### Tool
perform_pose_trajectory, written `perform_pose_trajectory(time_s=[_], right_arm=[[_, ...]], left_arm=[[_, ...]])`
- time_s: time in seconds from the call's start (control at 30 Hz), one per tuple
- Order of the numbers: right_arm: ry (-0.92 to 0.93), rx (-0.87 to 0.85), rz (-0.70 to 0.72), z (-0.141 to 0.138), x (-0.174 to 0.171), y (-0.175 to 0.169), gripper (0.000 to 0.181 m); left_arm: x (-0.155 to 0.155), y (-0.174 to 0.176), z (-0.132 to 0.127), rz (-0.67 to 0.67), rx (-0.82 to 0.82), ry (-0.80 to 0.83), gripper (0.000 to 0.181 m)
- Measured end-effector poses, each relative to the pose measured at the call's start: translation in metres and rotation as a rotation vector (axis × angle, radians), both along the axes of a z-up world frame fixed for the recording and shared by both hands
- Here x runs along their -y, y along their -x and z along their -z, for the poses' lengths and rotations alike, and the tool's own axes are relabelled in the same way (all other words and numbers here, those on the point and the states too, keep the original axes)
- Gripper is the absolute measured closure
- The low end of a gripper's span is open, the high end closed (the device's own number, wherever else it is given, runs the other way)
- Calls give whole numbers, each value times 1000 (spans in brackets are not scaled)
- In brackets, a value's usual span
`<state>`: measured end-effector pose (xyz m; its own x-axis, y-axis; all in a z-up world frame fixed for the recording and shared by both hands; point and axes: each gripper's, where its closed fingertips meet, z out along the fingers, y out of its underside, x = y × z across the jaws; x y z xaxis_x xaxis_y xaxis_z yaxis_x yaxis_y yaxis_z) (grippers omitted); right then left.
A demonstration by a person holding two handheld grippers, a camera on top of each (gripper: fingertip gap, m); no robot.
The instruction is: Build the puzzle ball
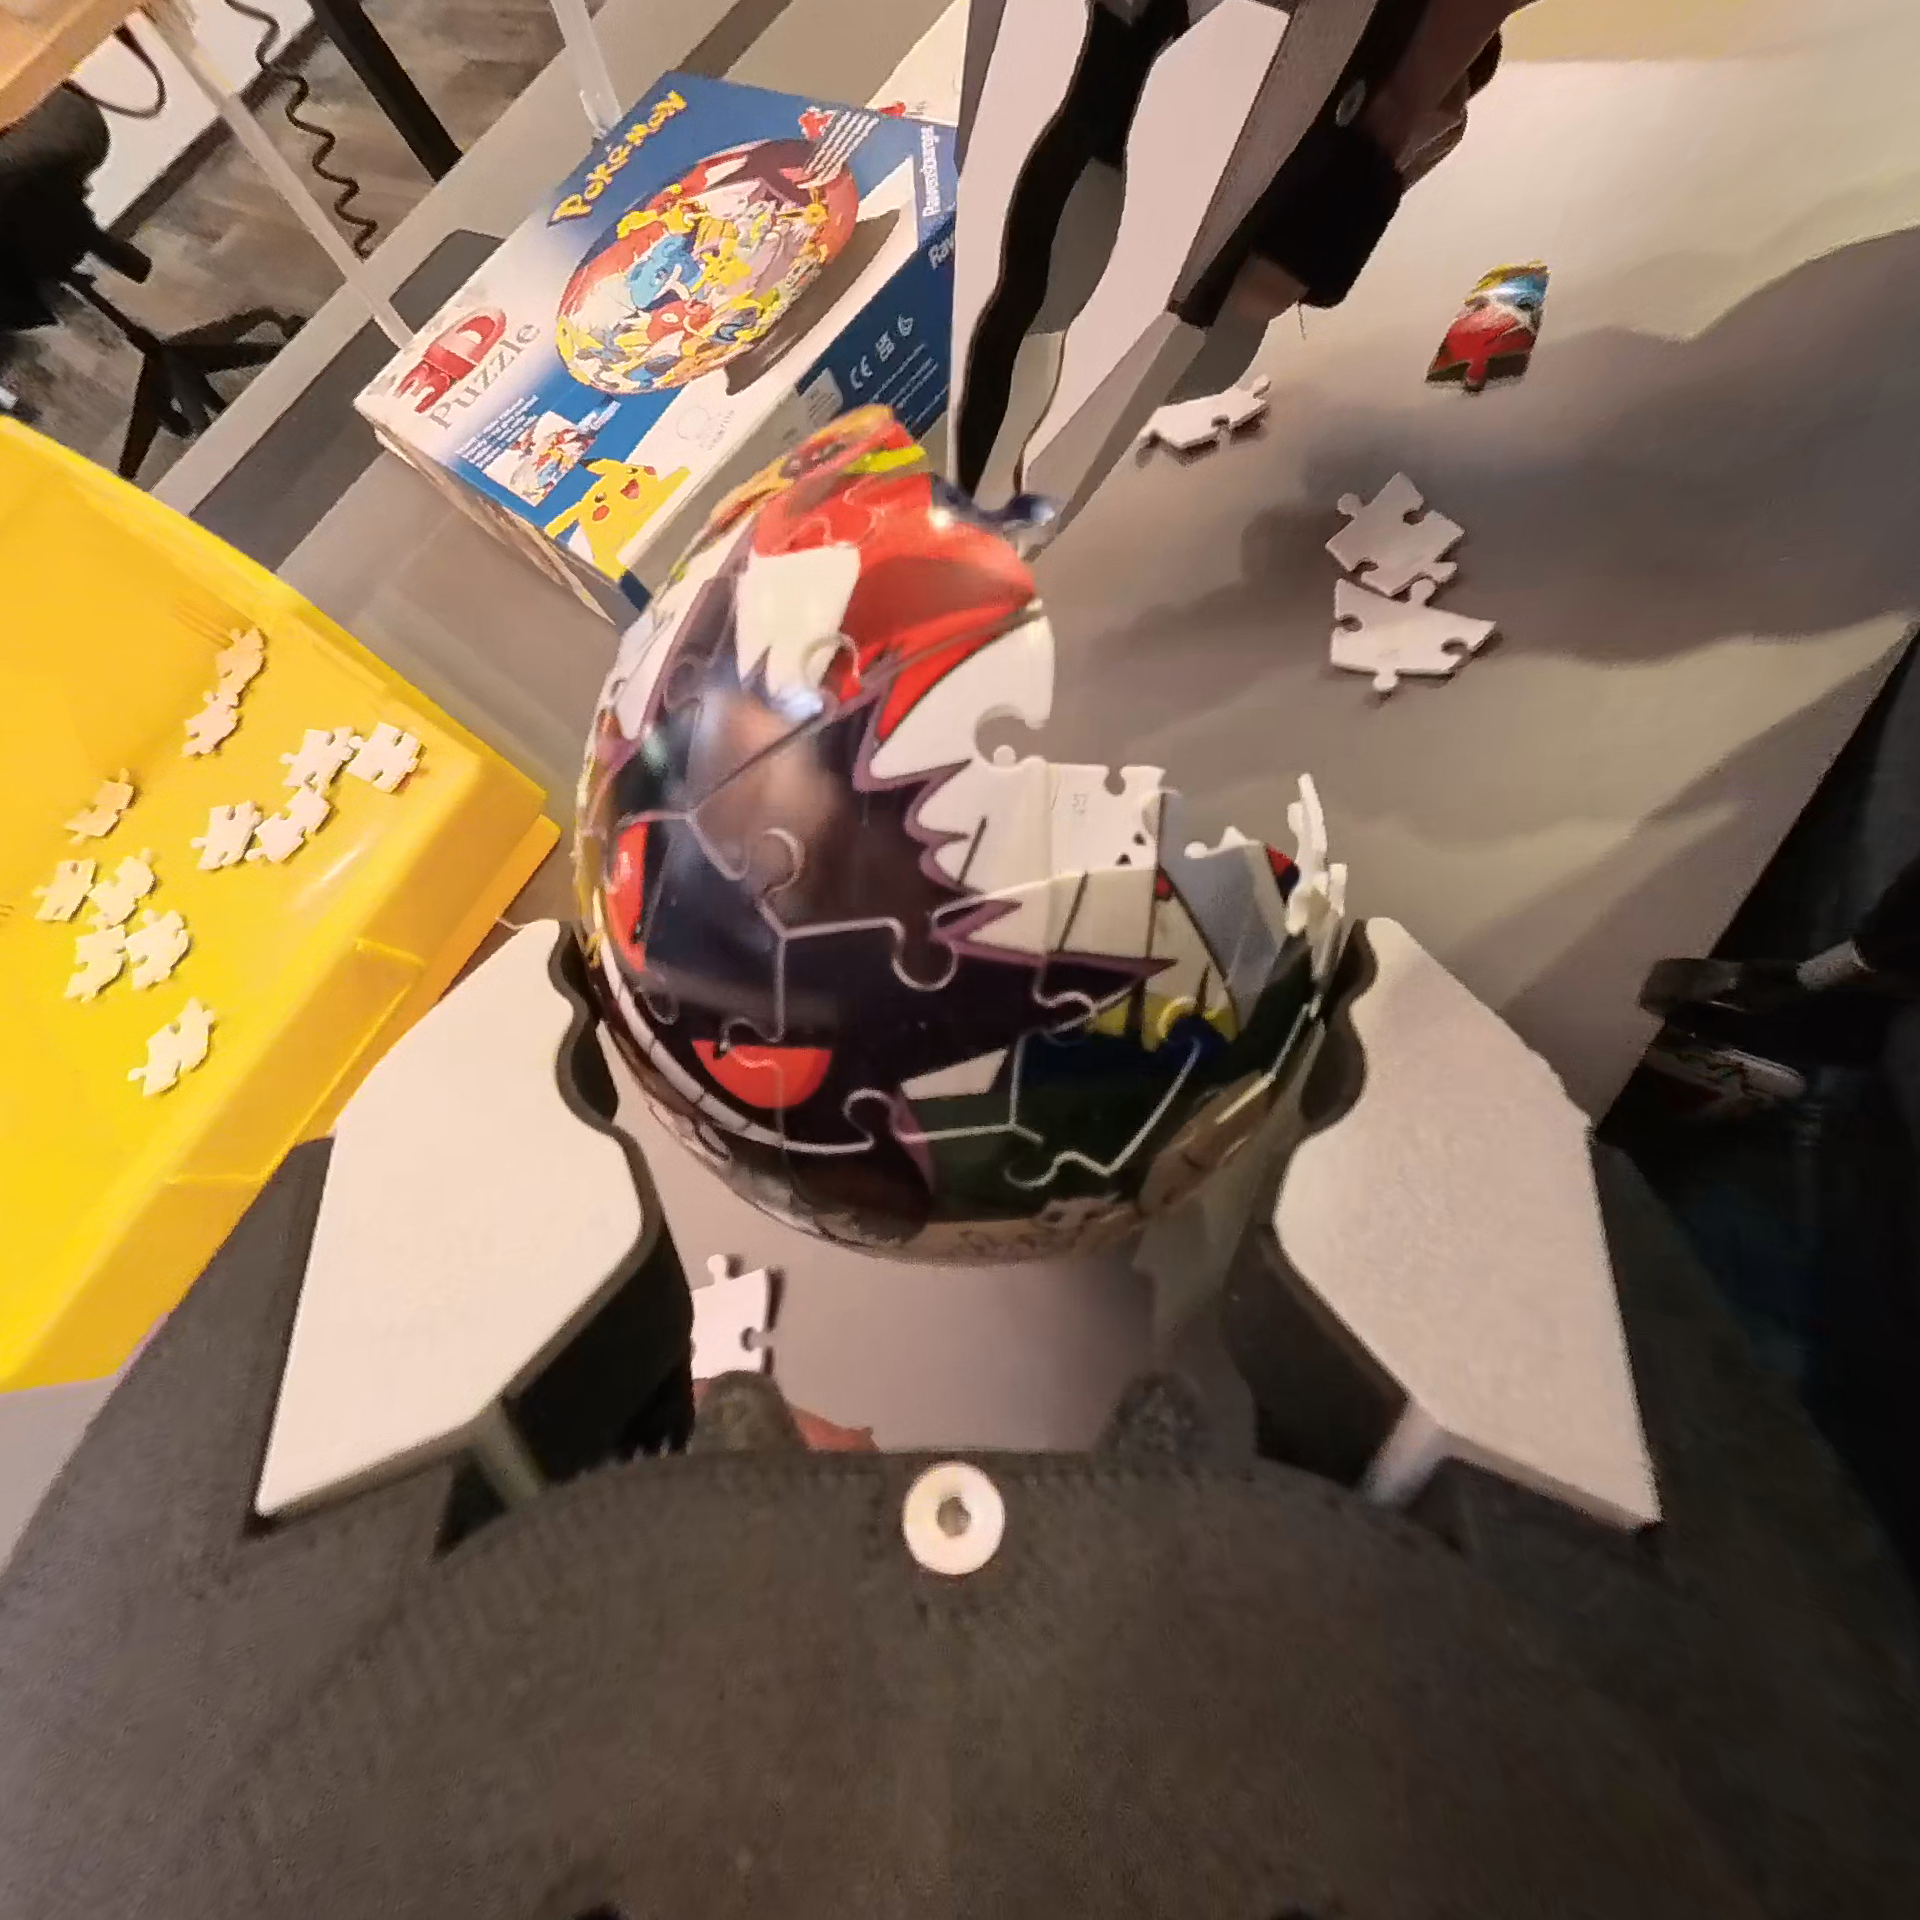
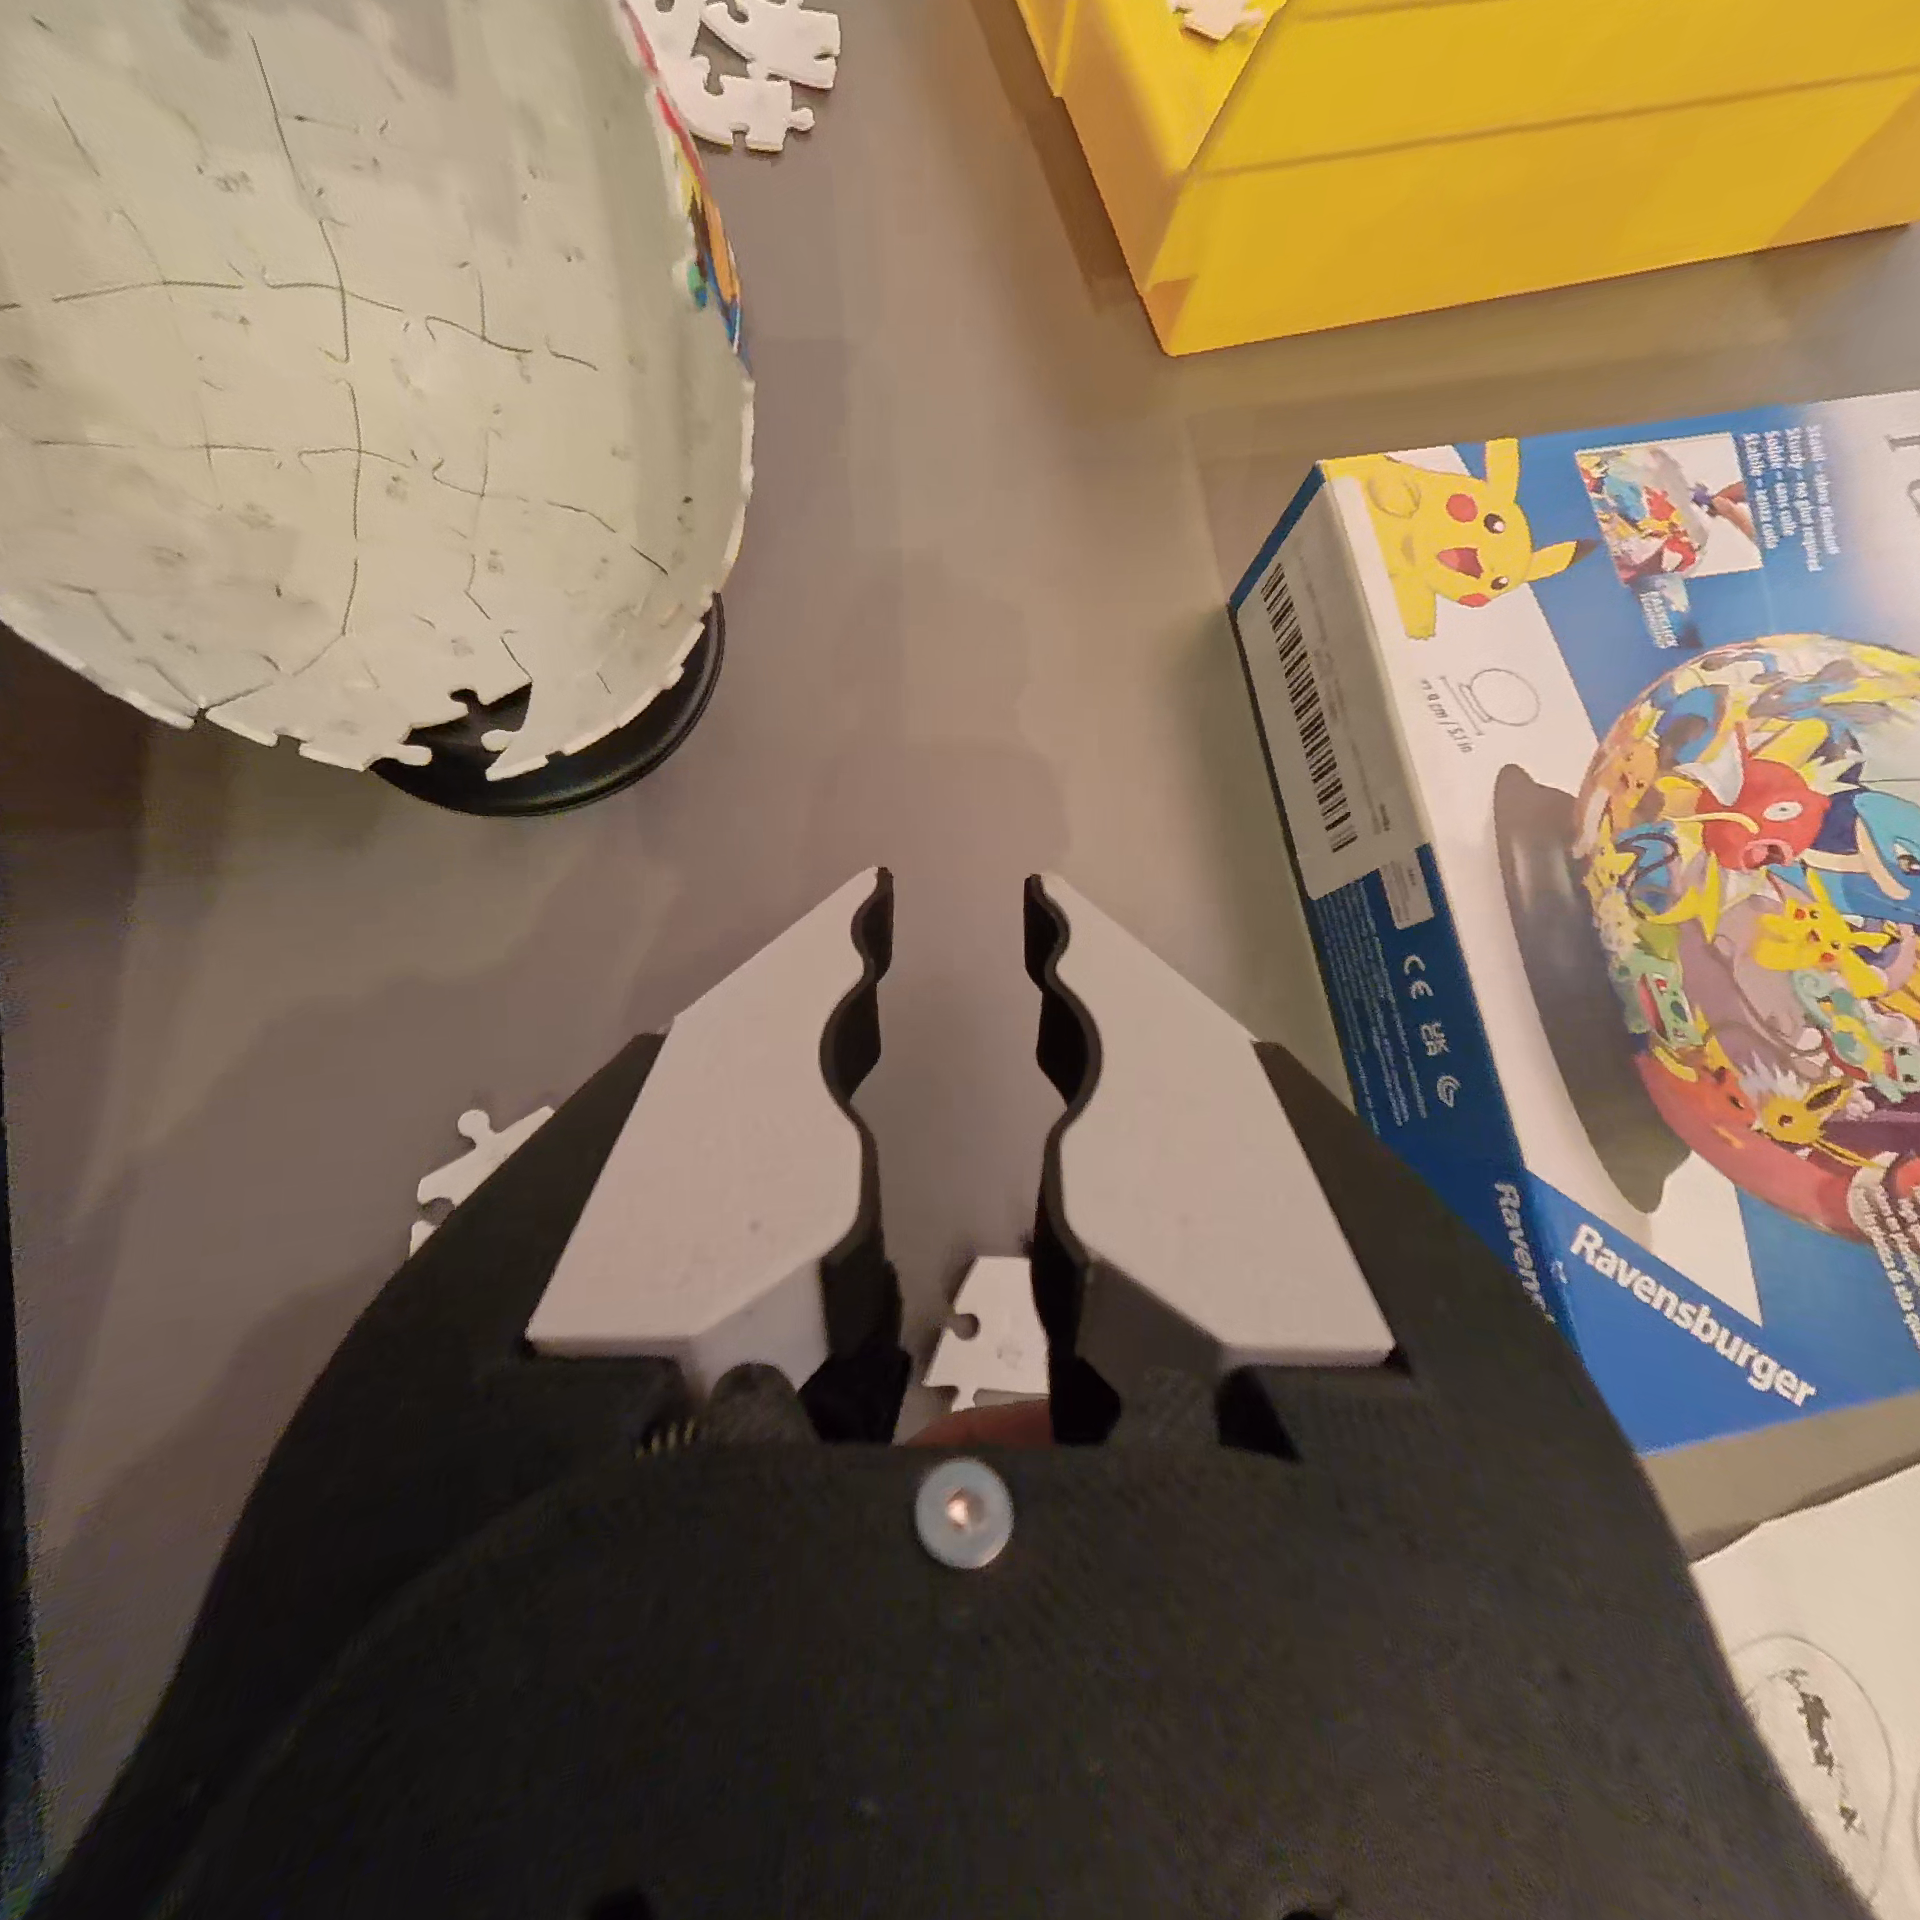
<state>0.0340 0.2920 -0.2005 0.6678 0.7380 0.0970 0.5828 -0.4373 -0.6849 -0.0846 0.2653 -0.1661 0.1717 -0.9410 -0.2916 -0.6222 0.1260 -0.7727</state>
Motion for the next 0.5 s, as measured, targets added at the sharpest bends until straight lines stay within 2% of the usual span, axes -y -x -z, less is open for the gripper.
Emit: perform_pose_trajectory(time_s=[0.27,0.5], right_arm=[[-22,0,48,-7,1,-7,157],[-61,-5,90,-22,21,-17,154]], left_arm=[[-3,4,-1,-15,28,6,52],[-7,5,-1,-18,24,-19,52]])
